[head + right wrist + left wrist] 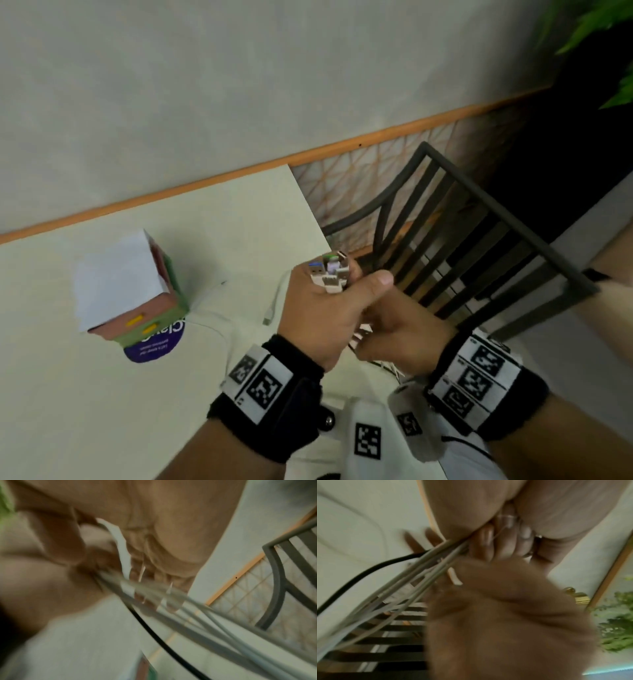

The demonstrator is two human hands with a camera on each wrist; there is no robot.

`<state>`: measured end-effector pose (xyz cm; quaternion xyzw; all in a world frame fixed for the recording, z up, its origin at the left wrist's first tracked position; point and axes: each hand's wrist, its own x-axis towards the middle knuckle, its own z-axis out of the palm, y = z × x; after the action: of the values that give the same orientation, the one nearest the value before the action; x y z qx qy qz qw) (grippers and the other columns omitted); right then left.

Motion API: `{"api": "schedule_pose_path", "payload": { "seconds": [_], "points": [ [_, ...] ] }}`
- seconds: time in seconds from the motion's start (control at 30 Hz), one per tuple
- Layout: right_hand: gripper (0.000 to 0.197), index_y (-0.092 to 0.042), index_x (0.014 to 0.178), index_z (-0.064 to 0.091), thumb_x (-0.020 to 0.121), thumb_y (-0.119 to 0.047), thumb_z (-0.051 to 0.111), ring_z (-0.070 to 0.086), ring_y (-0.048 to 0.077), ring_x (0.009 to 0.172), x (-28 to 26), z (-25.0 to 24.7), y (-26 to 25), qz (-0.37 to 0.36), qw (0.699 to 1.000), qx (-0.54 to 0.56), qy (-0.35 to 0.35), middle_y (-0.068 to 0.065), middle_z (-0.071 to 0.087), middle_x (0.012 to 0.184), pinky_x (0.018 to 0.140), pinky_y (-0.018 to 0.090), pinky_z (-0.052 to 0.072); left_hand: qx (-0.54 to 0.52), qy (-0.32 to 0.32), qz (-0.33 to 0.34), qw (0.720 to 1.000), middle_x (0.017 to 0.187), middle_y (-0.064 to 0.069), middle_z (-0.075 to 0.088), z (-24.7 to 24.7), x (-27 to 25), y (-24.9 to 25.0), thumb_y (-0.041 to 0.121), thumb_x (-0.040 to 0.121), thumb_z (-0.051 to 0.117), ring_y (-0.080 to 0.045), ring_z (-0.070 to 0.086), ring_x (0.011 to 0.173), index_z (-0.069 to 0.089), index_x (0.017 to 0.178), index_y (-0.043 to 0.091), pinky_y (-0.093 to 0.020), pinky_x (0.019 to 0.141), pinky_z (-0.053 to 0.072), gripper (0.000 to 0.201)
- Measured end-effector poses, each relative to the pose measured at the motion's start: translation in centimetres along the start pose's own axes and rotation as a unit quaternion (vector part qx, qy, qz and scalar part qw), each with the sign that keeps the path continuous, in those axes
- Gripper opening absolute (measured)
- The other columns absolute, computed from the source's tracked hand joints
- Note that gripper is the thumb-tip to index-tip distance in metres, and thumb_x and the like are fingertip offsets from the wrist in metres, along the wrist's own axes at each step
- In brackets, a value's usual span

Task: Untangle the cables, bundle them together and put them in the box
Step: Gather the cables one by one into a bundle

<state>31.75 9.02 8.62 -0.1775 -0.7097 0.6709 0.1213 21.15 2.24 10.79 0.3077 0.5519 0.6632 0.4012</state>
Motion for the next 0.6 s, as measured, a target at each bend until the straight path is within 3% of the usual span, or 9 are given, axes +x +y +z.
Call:
{"api": "schedule_pose_path", "payload": {
  "seconds": [0.07, 0.1, 0.2, 0.3, 0.33, 0.4, 0.47, 0.53, 0.6],
  "points": [
    [0.082, -0.008, 0.137, 0.045, 0.058, 0.011, 0.048, 0.055, 0.026, 0.123, 0.5, -0.1, -1.2, -0.037, 0.996, 0.069, 0.039, 0.013, 0.058, 0.130, 0.098, 0.049, 0.047, 0.008, 0.042, -0.021, 0.999, 0.046, 0.003, 0.040, -1.0, 0.1, -0.7, 0.000, 0.074, 0.077, -0.014, 0.034, 0.042, 0.043, 0.047, 0.020, -0.025, 0.046, 0.033, 0.048],
    [0.085, -0.011, 0.143, 0.040, 0.061, 0.008, 0.048, 0.050, 0.023, 0.130, 0.8, -0.1, -2.0, -0.056, 0.995, 0.067, 0.054, 0.011, 0.053, 0.138, 0.105, 0.048, 0.042, 0.013, 0.055, -0.033, 0.998, 0.046, 0.002, 0.039, -1.4, 0.0, -1.0, -0.001, 0.073, 0.076, -0.016, 0.032, 0.043, 0.042, 0.047, 0.016, -0.024, 0.045, 0.030, 0.046],
    [0.055, -0.020, 0.144, 0.044, 0.090, -0.011, 0.051, 0.044, 0.006, 0.136, 2.1, 1.2, -3.8, -0.146, 0.980, -0.117, 0.064, -0.002, 0.052, 0.145, 0.112, 0.033, 0.037, 0.052, 0.060, -0.039, 0.996, 0.047, 0.005, 0.046, -2.3, -0.3, -1.4, 0.003, 0.069, 0.063, -0.012, 0.040, 0.044, 0.047, 0.052, 0.016, -0.026, 0.045, 0.034, 0.027],
    [0.038, -0.012, 0.132, 0.060, 0.096, -0.017, 0.050, 0.050, 0.000, 0.130, 3.8, 2.6, -3.4, -0.171, 0.942, -0.283, 0.058, 0.000, 0.059, 0.137, 0.110, 0.029, 0.041, 0.094, 0.041, -0.027, 0.994, 0.078, 0.015, 0.057, -2.6, -0.7, -1.5, 0.012, 0.086, 0.052, 0.009, 0.058, 0.063, 0.052, 0.083, 0.034, -0.014, 0.062, 0.051, 0.022],
    [0.037, -0.011, 0.129, 0.062, 0.095, -0.017, 0.050, 0.051, 0.001, 0.129, 4.2, 2.7, -3.2, -0.167, 0.934, -0.311, 0.053, 0.001, 0.061, 0.135, 0.109, 0.029, 0.042, 0.088, 0.040, -0.035, 0.995, 0.086, 0.012, 0.057, -2.7, -0.7, -1.6, 0.010, 0.090, 0.051, 0.010, 0.059, 0.070, 0.054, 0.092, 0.031, -0.012, 0.068, 0.051, 0.021],
    [0.038, -0.012, 0.130, 0.062, 0.097, -0.022, 0.046, 0.050, 0.001, 0.130, 4.6, 2.8, -3.0, -0.158, 0.921, -0.354, 0.041, 0.001, 0.060, 0.136, 0.110, 0.027, 0.040, 0.061, 0.074, -0.090, 0.991, 0.096, -0.002, 0.062, -3.0, -0.4, -1.8, 0.006, 0.098, 0.046, 0.007, 0.062, 0.084, 0.060, 0.114, 0.007, -0.008, 0.071, 0.043, 0.022],
    [0.042, -0.014, 0.132, 0.061, 0.099, -0.029, 0.038, 0.047, 0.001, 0.132, 4.7, 3.0, -3.1, -0.163, 0.906, -0.389, 0.028, 0.000, 0.058, 0.138, 0.111, 0.022, 0.037, 0.008, 0.102, -0.131, 0.986, 0.115, -0.015, 0.062, -3.7, -0.8, -1.9, 0.005, 0.104, 0.038, -0.008, 0.059, 0.105, 0.055, 0.124, -0.007, -0.002, 0.069, 0.035, 0.030],
    [0.050, -0.012, 0.133, 0.059, 0.098, -0.036, 0.033, 0.046, 0.003, 0.133, 4.8, 3.5, -3.2, -0.178, 0.899, -0.399, 0.006, 0.001, 0.058, 0.138, 0.111, 0.025, 0.037, -0.051, 0.118, -0.144, 0.981, 0.120, -0.018, 0.062, -3.4, -1.4, -1.6, 0.008, 0.102, 0.039, -0.011, 0.060, 0.106, 0.054, 0.127, -0.003, 0.000, 0.073, 0.035, 0.030],
    [0.053, -0.011, 0.137, 0.054, 0.097, -0.039, 0.034, 0.043, 0.006, 0.137, 4.8, 3.7, -3.1, -0.200, 0.894, -0.402, -0.014, 0.002, 0.054, 0.143, 0.113, 0.029, 0.036, -0.050, 0.070, -0.103, 0.991, 0.102, -0.001, 0.065, -3.0, -1.5, -1.3, 0.016, 0.090, 0.044, 0.002, 0.059, 0.090, 0.056, 0.112, 0.018, -0.008, 0.076, 0.046, 0.025]
  ]
}}
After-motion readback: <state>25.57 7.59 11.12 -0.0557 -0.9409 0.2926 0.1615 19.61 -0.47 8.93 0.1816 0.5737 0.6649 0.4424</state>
